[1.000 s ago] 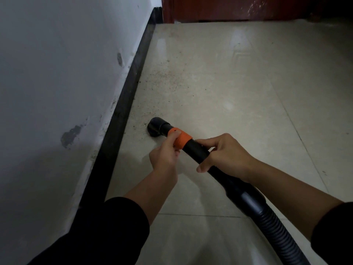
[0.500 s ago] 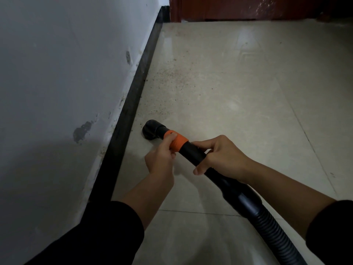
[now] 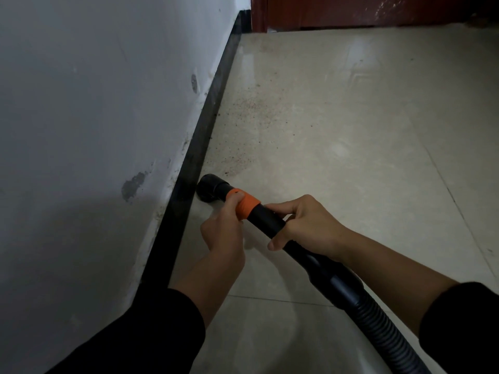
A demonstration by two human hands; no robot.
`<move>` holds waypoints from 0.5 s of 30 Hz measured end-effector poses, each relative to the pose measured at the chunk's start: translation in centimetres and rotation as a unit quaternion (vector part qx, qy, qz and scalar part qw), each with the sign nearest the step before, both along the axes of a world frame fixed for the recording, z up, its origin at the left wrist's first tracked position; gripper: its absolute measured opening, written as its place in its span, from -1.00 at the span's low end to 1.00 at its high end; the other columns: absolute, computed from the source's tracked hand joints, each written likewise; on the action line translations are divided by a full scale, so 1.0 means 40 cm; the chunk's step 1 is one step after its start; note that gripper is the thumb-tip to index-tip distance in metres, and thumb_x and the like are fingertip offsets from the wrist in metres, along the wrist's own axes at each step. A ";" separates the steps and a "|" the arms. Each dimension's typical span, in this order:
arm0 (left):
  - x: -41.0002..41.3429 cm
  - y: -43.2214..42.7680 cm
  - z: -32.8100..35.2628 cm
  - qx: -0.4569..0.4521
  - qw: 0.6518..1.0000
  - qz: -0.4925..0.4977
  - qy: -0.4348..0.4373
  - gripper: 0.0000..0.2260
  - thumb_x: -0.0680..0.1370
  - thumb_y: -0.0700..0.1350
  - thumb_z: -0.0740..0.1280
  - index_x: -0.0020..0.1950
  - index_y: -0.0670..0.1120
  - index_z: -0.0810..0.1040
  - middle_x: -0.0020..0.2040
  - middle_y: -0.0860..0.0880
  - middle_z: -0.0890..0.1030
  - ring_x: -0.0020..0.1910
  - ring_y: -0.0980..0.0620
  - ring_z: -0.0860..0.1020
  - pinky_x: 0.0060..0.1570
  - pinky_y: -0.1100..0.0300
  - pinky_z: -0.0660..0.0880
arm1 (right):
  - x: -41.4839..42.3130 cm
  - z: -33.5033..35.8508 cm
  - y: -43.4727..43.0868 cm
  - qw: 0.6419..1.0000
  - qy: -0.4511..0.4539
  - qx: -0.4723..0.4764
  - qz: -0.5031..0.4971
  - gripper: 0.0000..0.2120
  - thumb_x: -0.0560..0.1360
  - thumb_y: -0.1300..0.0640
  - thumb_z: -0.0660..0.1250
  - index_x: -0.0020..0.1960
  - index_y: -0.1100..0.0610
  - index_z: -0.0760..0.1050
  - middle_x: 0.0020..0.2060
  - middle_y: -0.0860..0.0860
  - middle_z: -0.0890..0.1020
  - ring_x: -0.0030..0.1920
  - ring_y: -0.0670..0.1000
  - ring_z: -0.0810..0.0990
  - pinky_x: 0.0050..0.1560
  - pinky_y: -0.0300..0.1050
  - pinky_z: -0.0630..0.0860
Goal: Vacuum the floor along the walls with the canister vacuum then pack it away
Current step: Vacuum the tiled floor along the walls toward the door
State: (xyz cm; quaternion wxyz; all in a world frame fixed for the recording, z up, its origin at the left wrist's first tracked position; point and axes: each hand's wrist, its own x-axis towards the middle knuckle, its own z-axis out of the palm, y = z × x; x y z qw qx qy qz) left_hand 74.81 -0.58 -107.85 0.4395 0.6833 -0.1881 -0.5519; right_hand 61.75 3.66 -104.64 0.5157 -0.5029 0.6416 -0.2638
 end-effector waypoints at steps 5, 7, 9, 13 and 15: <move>0.004 -0.006 -0.002 -0.004 1.000 0.004 0.004 -0.73 0.38 -0.02 0.51 -0.36 -0.11 0.49 -0.42 -0.01 0.47 -0.46 0.07 0.41 -0.41 0.22 0.32 | 0.010 -0.012 -0.001 1.000 -0.014 0.004 -0.012 -0.43 0.20 0.37 0.53 0.13 -0.06 0.67 -0.11 -0.04 0.73 -0.25 -0.07 0.65 -0.13 -0.23 0.59; 0.004 -0.009 -0.003 -0.004 1.000 0.007 0.003 -0.73 0.38 -0.03 0.50 -0.37 -0.11 0.49 -0.43 -0.01 0.46 -0.48 0.07 0.39 -0.43 0.22 0.31 | 0.016 -0.016 -0.001 1.000 -0.012 0.000 -0.015 -0.43 0.20 0.36 0.53 0.14 -0.06 0.66 -0.13 -0.04 0.73 -0.28 -0.10 0.64 -0.19 -0.29 0.55; 0.005 -0.015 -0.006 -0.004 1.000 0.013 0.002 -0.74 0.38 -0.04 0.50 -0.36 -0.11 0.48 -0.43 -0.01 0.44 -0.48 0.07 0.38 -0.44 0.23 0.30 | 0.022 -0.021 -0.003 1.000 -0.004 -0.007 -0.017 -0.43 0.20 0.35 0.53 0.14 -0.07 0.66 -0.14 -0.04 0.73 -0.30 -0.12 0.62 -0.23 -0.34 0.52; 0.009 -0.032 -0.011 0.001 1.000 0.012 0.012 -0.77 0.37 -0.05 0.49 -0.33 -0.11 0.48 -0.41 -0.01 0.42 -0.50 0.07 0.36 -0.48 0.26 0.28 | 0.035 -0.029 -0.014 1.000 0.004 -0.018 -0.023 -0.40 0.20 0.35 0.53 0.19 -0.04 0.64 -0.05 -0.06 0.71 -0.19 -0.08 0.64 -0.18 -0.33 0.54; 0.013 -0.041 -0.012 0.003 1.000 0.016 0.012 -0.77 0.38 -0.06 0.49 -0.32 -0.12 0.48 -0.41 -0.01 0.43 -0.51 0.08 0.36 -0.51 0.29 0.29 | 0.041 -0.031 -0.022 0.999 0.010 -0.025 -0.024 -0.40 0.21 0.35 0.52 0.19 -0.04 0.63 -0.04 -0.06 0.70 -0.16 -0.06 0.65 -0.17 -0.34 0.54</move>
